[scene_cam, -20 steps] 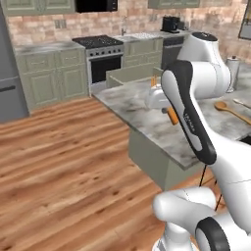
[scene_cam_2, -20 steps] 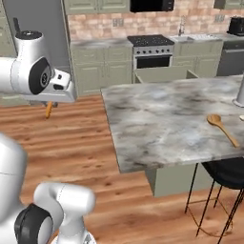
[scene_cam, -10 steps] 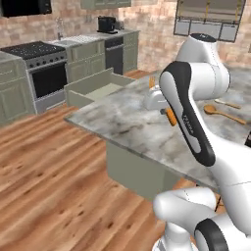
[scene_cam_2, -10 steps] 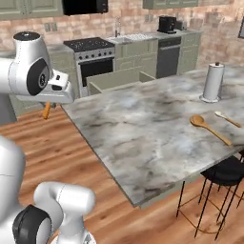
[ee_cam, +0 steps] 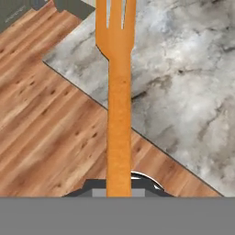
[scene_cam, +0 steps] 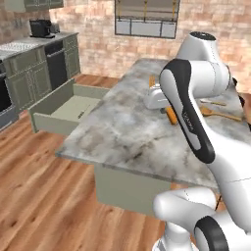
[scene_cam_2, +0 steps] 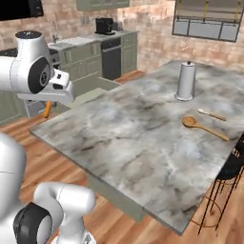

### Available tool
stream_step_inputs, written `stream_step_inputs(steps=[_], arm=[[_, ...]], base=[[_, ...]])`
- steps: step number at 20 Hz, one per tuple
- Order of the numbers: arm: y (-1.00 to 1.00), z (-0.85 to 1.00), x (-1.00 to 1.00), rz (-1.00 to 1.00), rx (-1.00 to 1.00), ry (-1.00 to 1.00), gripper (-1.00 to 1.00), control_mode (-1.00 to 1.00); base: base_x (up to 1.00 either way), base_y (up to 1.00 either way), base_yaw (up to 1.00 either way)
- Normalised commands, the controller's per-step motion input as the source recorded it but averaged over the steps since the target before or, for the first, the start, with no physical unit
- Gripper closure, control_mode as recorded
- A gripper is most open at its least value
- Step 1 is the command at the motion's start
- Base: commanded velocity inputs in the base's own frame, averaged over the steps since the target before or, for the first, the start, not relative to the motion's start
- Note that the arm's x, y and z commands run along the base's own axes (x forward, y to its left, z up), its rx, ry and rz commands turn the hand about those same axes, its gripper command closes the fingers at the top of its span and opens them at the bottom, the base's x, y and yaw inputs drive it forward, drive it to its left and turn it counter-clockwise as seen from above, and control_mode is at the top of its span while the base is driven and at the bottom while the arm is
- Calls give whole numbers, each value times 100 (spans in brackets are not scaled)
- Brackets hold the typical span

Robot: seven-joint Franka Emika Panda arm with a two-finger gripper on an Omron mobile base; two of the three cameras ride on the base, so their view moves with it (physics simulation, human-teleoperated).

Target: Pick up the metallic utensils from the counter and place them in the open drawer. Make sure not to pick up any wooden utensils.

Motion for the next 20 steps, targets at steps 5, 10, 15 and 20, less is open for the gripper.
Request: stream_step_inputs(steps=[5,10,15,20], arm=[[0,0,0,0,0,0,100,100],[0,0,0,0,0,0,100,100],[0,0,0,0,0,0,100,100],[0,0,0,0,0,0,100,100]], base=[[0,100,-50],[0,100,-45],[0,100,-44],[2,100,-40]])
